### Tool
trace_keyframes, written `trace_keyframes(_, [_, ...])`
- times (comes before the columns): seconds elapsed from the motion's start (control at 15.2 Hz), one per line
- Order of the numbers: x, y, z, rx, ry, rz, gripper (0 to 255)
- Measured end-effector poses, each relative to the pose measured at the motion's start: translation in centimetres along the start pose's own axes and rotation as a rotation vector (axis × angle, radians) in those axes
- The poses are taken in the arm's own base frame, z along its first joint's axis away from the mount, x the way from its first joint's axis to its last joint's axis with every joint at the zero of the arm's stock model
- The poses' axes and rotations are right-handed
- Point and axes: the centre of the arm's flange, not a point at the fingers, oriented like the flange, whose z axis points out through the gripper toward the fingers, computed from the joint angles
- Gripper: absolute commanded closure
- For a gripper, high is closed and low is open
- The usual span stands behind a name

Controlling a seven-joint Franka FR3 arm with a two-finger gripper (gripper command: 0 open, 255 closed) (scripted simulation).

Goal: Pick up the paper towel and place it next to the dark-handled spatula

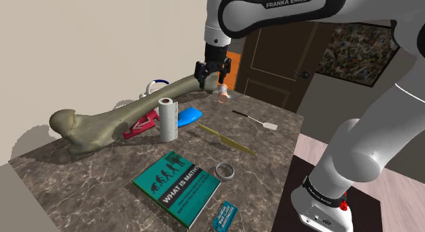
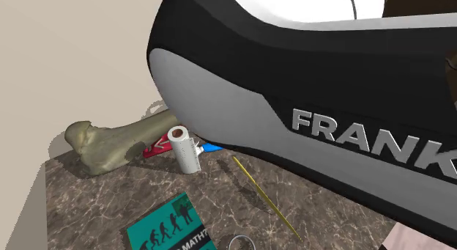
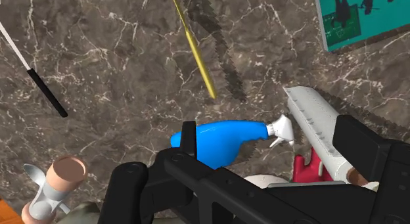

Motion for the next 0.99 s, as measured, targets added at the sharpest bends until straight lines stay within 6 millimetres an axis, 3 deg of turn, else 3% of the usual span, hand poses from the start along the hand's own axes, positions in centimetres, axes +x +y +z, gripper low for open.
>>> trace_keyframes(0.46, [5.4, -6.6, 4.4, 0.000, -0.007, 0.022, 0])
trace_keyframes(0.99, [12.4, -13.9, 8.2, 0.000, -0.014, 0.048, 0])
